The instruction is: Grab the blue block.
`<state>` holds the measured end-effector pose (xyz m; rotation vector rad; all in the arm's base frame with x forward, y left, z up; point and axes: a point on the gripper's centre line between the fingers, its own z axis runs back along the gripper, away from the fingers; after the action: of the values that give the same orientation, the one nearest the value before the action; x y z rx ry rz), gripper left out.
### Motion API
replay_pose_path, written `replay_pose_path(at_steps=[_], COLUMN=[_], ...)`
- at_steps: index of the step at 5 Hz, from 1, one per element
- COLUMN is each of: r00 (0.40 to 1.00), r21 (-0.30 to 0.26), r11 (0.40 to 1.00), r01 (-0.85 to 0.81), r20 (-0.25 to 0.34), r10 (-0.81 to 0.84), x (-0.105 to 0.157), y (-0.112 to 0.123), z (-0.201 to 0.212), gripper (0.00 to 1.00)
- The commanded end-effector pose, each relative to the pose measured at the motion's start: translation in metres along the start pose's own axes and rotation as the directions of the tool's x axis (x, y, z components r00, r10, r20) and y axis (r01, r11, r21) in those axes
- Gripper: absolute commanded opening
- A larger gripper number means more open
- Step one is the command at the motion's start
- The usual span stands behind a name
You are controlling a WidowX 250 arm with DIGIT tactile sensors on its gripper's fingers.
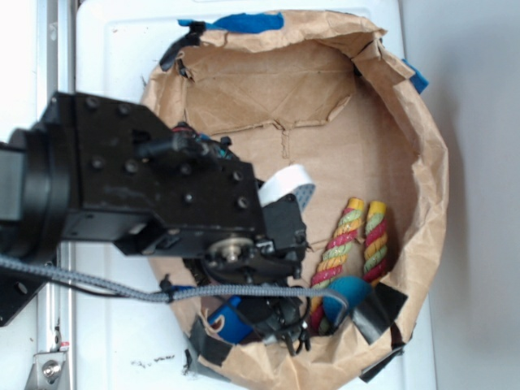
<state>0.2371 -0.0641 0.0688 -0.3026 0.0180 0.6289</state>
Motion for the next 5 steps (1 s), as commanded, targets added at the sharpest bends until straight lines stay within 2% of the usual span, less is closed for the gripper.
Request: replay_pose_path(at_steps=[1, 3, 4, 5], r00=[0.997, 0.996, 0.998, 0.997], r21=[-0.008, 0.009, 0.010, 0.016], r11=[0.997, 0.998, 0.998, 0.997], r01=[0.083, 0.068, 0.059, 0.076], r20=[0.006, 0.049, 0.035, 0.024], r10=[-0.083, -0.068, -0.060, -0.077], x=[-0.015, -0.001, 0.007, 0.003], y=[-0.004, -0.007, -0.008, -0.009], z=[0.000, -0.011, -0.028, -0.035], gripper=[1.00, 1.00, 1.00, 1.00])
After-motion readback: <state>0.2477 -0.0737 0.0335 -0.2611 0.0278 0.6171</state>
